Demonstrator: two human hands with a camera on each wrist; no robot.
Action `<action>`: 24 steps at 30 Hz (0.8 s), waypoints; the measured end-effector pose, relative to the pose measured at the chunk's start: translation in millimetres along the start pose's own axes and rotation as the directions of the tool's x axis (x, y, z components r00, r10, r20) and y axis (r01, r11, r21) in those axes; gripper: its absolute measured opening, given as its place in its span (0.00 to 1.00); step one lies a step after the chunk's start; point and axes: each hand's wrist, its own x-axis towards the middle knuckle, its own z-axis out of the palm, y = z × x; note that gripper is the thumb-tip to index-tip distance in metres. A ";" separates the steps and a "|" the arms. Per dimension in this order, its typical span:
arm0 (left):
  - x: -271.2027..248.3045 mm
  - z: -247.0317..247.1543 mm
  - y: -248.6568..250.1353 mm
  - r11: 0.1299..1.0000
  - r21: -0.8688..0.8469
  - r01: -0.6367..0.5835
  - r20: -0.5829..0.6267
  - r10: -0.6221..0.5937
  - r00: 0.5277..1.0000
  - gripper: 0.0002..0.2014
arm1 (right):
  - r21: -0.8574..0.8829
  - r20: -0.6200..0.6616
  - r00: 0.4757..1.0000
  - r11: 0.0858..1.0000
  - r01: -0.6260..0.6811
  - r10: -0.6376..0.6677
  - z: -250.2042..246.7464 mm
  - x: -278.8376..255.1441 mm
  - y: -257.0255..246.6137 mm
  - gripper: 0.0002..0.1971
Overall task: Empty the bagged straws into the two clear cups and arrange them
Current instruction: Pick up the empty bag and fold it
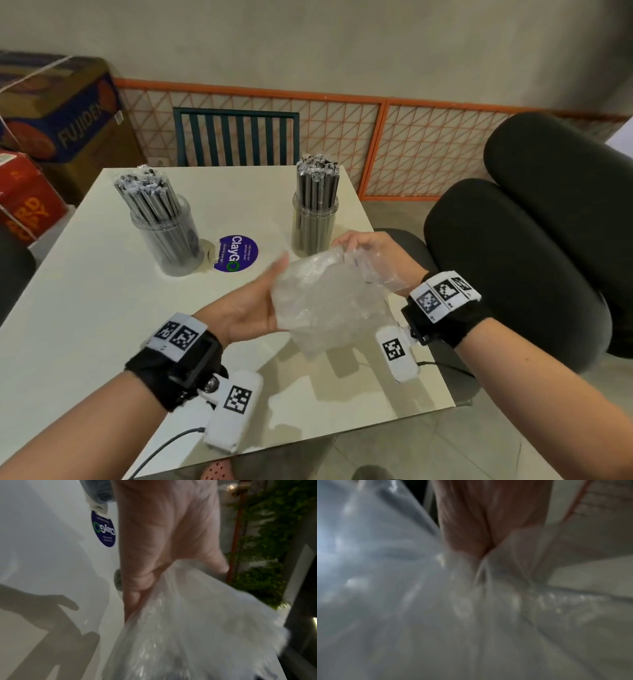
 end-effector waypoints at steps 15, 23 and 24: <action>37.8 41.0 -6.1 0.465 0.871 -0.159 -0.271 0.725 0.633 0.05 | -0.333 -0.223 0.975 0.939 -0.090 0.014 48.9 -33.5 15.6 0.37; 27.9 39.4 12.7 0.930 0.235 -0.283 0.061 0.277 0.959 0.17 | 0.052 -0.038 0.999 0.999 0.012 -0.010 26.7 -38.1 21.2 0.34; 27.0 34.3 14.3 0.938 0.222 -0.265 0.083 0.253 0.964 0.18 | 0.032 -0.040 0.999 0.999 0.016 -0.015 24.4 -38.0 17.9 0.32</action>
